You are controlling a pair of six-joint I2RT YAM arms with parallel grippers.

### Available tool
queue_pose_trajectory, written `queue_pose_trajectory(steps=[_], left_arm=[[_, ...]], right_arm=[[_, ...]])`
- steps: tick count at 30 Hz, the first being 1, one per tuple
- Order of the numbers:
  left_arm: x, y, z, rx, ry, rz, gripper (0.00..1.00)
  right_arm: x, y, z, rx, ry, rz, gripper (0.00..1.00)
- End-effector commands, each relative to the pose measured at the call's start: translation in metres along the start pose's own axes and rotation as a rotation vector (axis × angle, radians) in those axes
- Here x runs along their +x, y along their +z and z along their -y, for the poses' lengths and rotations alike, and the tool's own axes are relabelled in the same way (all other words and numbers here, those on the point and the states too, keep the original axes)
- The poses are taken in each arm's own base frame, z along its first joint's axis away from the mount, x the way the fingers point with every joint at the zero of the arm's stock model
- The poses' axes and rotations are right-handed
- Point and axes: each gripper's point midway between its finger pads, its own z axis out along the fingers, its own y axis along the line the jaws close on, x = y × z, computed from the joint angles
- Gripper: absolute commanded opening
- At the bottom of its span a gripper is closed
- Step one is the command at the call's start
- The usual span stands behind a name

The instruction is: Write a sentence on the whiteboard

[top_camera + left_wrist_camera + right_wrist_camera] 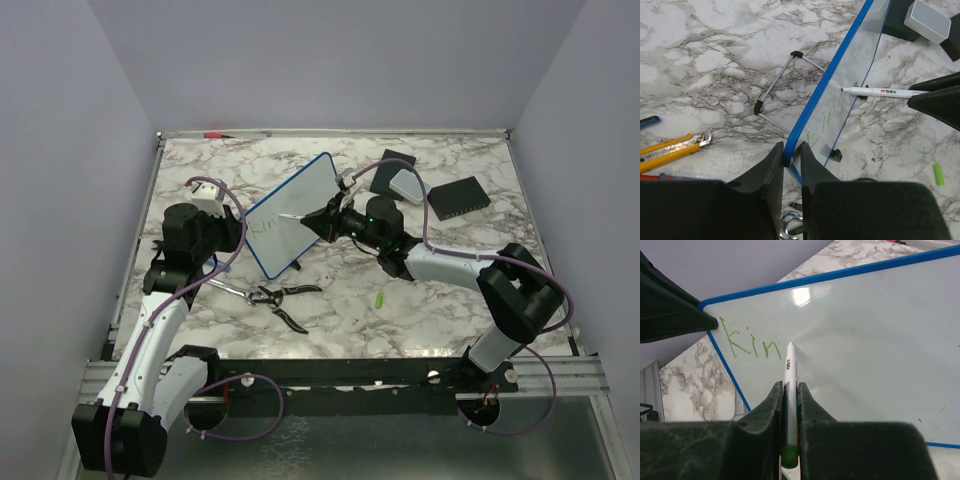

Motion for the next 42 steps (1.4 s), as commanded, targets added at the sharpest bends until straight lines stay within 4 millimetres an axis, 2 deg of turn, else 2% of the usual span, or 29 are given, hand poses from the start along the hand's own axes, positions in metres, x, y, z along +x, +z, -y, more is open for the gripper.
queue_pose_trajectory(steps=[1,8,14,20,28,42], left_arm=[[0.006,-0.001,-0.001,-0.004,0.015,-0.009,0.03],[0.006,-0.001,-0.001,-0.002,0.016,-0.009,0.03],[0.006,-0.001,-0.001,-0.003,0.015,-0.011,0.03],[0.006,-0.001,-0.001,-0.005,0.015,-0.011,0.03],[0.007,-0.001,-0.002,-0.006,0.015,-0.011,0.03],[0.006,-0.002,-0.001,-0.004,0.016,-0.008,0.03]], right_arm=[[-0.008,0.008,-0.003,-0.029,-0.01,0.018,0.01],[-0.007,0.008,-0.004,-0.045,-0.023,0.009,0.01],[0.006,0.006,-0.005,-0.053,-0.016,-0.025,0.01],[0.019,0.001,0.003,-0.016,-0.003,-0.047,0.01],[0.024,-0.002,0.009,0.017,0.001,-0.052,0.01],[-0.006,0.004,0.012,0.053,-0.019,0.025,0.01]])
